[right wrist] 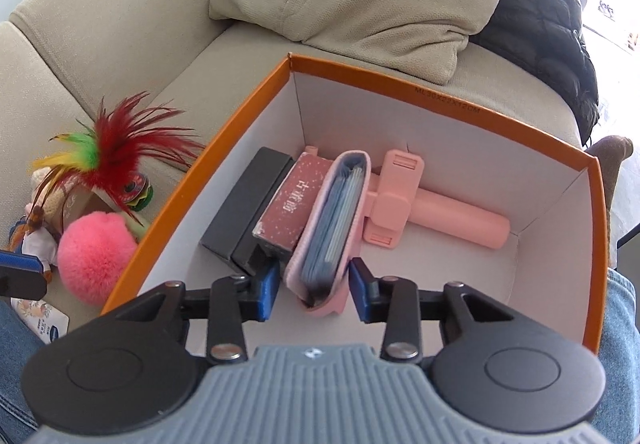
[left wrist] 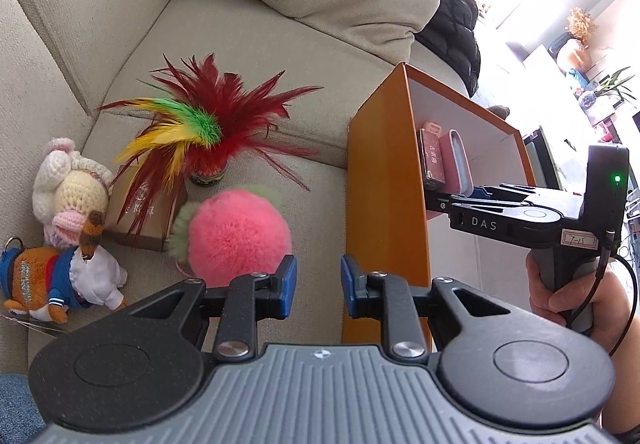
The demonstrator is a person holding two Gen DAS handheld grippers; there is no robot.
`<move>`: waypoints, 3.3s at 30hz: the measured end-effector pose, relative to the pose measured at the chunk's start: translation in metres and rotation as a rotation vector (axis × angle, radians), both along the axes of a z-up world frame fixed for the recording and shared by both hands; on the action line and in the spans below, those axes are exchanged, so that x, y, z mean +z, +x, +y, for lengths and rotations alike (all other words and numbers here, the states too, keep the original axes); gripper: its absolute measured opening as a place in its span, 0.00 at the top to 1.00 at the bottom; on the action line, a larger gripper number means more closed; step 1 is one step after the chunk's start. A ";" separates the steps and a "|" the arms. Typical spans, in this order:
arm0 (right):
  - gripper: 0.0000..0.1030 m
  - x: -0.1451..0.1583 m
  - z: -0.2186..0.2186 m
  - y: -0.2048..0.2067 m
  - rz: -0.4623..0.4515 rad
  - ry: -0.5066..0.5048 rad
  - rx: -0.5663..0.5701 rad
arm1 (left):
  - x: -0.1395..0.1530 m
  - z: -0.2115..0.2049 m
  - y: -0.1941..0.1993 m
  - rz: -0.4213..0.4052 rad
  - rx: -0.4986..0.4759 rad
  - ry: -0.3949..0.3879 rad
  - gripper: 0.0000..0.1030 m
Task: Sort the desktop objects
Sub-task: 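Withdraw both tools from the shoebox toward the white lotion tube, then close the right tool on the white lotion tube and lift it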
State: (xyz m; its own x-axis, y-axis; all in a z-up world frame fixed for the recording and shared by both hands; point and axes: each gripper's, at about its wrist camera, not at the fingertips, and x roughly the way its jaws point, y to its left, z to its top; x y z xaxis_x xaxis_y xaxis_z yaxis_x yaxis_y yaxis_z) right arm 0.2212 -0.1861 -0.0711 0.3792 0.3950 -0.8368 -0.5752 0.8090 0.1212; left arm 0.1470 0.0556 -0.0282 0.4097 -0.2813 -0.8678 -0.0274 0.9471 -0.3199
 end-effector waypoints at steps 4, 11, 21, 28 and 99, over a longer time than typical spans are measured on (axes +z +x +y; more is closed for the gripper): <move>0.56 0.001 -0.003 -0.004 0.002 0.010 -0.008 | 0.001 0.000 -0.004 -0.009 0.001 0.041 0.74; 0.53 0.010 -0.004 -0.016 -0.033 -0.014 0.007 | 0.008 0.014 -0.015 -0.032 0.038 0.051 0.74; 0.54 0.057 -0.017 -0.062 -0.160 0.025 0.010 | 0.039 0.078 -0.044 -0.070 0.177 0.212 0.74; 0.54 0.089 0.029 -0.106 -0.146 0.124 0.214 | 0.033 0.118 -0.068 -0.012 0.226 0.316 0.72; 0.89 0.076 0.123 -0.128 0.116 0.026 0.418 | 0.026 0.074 -0.032 -0.061 -0.174 0.298 0.66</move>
State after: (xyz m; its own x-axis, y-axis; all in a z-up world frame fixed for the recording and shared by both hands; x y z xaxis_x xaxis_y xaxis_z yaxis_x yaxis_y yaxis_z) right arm 0.0934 -0.0630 0.0045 0.0859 0.5158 -0.8524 -0.8339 0.5054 0.2218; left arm 0.1149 0.1296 -0.0020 0.4312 -0.0891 -0.8978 0.1528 0.9880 -0.0247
